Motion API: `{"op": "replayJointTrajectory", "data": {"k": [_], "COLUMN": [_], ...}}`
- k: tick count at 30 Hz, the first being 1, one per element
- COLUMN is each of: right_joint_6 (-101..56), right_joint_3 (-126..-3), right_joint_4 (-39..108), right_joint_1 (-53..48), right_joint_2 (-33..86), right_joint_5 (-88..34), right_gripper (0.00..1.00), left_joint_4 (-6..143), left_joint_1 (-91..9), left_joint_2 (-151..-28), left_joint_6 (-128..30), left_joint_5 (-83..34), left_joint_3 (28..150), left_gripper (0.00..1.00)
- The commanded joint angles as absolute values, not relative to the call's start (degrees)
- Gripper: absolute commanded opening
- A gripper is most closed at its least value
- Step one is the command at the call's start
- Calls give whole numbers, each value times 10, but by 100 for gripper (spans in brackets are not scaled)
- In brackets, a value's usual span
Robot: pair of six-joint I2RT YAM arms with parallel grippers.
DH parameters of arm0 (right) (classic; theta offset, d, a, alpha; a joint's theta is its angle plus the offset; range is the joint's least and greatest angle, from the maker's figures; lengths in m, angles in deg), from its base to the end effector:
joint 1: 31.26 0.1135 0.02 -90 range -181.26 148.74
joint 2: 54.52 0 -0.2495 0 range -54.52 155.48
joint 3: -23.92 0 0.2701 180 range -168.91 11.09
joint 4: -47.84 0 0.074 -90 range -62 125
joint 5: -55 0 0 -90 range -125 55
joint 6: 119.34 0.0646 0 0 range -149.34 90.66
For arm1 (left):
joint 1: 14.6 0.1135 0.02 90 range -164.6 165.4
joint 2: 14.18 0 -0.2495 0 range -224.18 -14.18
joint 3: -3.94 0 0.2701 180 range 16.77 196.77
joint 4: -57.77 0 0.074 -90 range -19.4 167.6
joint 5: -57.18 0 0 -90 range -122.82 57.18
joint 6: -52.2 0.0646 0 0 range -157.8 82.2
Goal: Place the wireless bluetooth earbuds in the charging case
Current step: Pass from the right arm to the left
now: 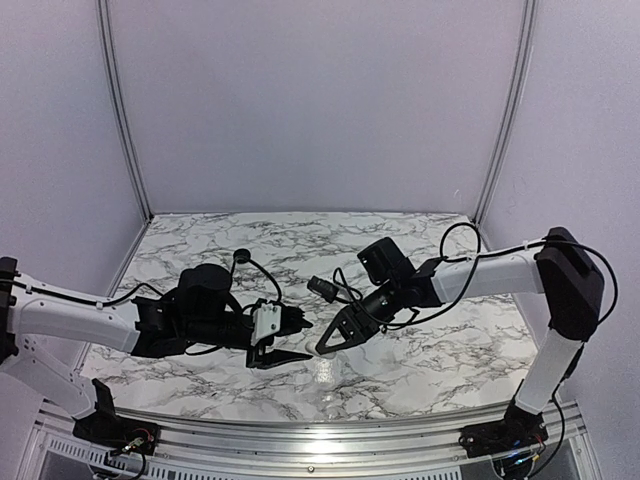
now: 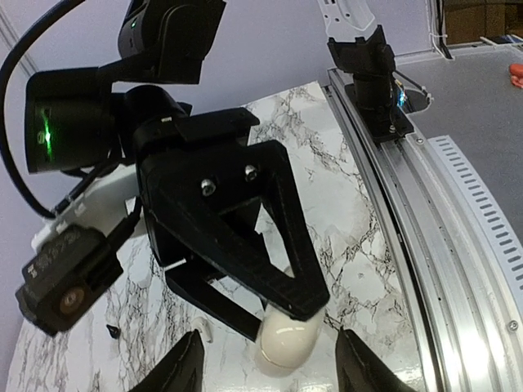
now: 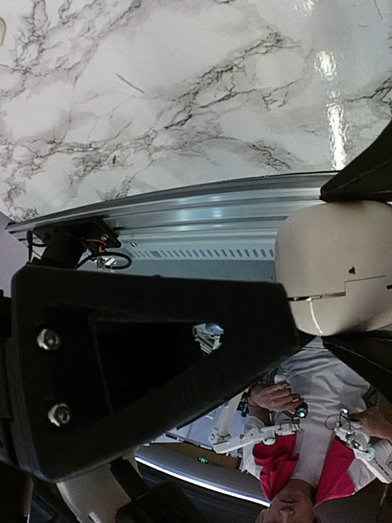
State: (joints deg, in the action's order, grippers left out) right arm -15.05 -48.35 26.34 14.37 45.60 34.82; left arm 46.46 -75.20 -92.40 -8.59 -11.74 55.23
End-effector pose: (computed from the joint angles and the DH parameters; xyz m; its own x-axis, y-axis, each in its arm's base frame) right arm 0.2122 0.3036 0.1599 -0.6805 -0.5739 -0.4555 -0.5224 -0.0559 0.8509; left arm 0.1463 -0.3069 0.1993 0.3643 0.2810 -0.8879 0.9225 0.0219 0.3855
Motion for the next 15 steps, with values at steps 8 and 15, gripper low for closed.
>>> {"op": "replayJointTrajectory", "data": {"k": [8,15], "right_joint_6": [-139,-138], "right_joint_3": [-503,-502], "right_joint_4": [284,283], "right_joint_1": [168,168], "right_joint_2": [477,479], "right_joint_5": [383,387], "right_gripper": [22,21], "left_joint_4": [559,602], "left_joint_1": [-782,-792], "left_joint_2": [-963,-982], "left_joint_6": [-35,-26], "left_joint_5": [-143,-152], "left_joint_3": [603,629], "left_gripper": [40,19]}}
